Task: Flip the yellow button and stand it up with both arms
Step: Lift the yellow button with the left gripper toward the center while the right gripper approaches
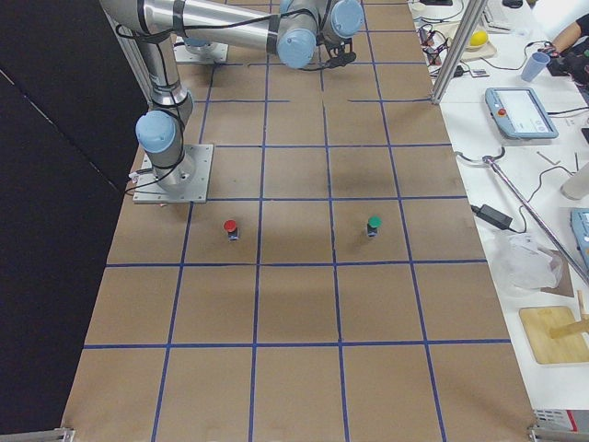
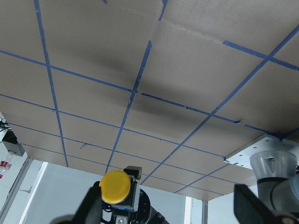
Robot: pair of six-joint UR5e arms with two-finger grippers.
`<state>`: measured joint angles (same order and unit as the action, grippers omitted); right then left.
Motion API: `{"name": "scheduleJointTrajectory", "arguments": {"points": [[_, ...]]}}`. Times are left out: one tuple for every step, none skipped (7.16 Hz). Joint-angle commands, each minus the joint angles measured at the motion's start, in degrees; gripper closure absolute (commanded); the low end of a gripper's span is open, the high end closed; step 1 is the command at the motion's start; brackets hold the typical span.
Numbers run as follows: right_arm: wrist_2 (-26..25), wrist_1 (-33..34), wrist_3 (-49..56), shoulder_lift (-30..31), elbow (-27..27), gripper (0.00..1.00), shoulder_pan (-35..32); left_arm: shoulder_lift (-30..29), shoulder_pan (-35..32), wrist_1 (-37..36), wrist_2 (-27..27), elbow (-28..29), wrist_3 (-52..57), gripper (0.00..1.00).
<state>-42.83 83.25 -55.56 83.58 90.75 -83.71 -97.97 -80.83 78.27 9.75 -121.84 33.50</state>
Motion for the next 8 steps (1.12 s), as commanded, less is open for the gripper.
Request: {"name": "scheduleJointTrajectory", "arguments": {"points": [[-0.6,5.8,-0.2,0.1,0.1,0.00,-1.9,-0.4,-3.2,-4.5,6.1,0.5,-7.3,0.94],[-0.2,7.0,-0.3,0.4,-0.4,0.00,-1.9,-0.4,-3.0,-4.5,6.2,0.5,-9.1,0.94],[0.1,6.9,-0.4,0.8,-0.5,0.00,-2.0,-0.4,-2.9,-4.5,6.2,0.5,-10.6,0.94],[0.3,7.0,-0.4,1.1,-0.7,0.00,-2.2,-0.4,-2.9,-4.6,6.2,0.6,-10.7,0.94],[2.2,7.1,-0.6,1.5,-1.5,0.00,-3.0,-0.4,-3.0,-4.6,6.1,0.5,-10.7,0.94],[2.1,7.5,-0.8,1.1,-2.5,0.00,-4.8,-0.6,-3.0,-4.6,6.1,0.5,-10.7,0.94],[2.2,10.8,-1.1,0.4,-2.7,0.00,-6.0,-0.4,-3.0,-4.6,6.0,0.5,-10.5,0.94],[2.3,11.7,-1.5,0.2,-2.7,0.00,-6.0,-0.4,-3.1,-4.6,6.0,0.5,-10.3,0.94]]}}
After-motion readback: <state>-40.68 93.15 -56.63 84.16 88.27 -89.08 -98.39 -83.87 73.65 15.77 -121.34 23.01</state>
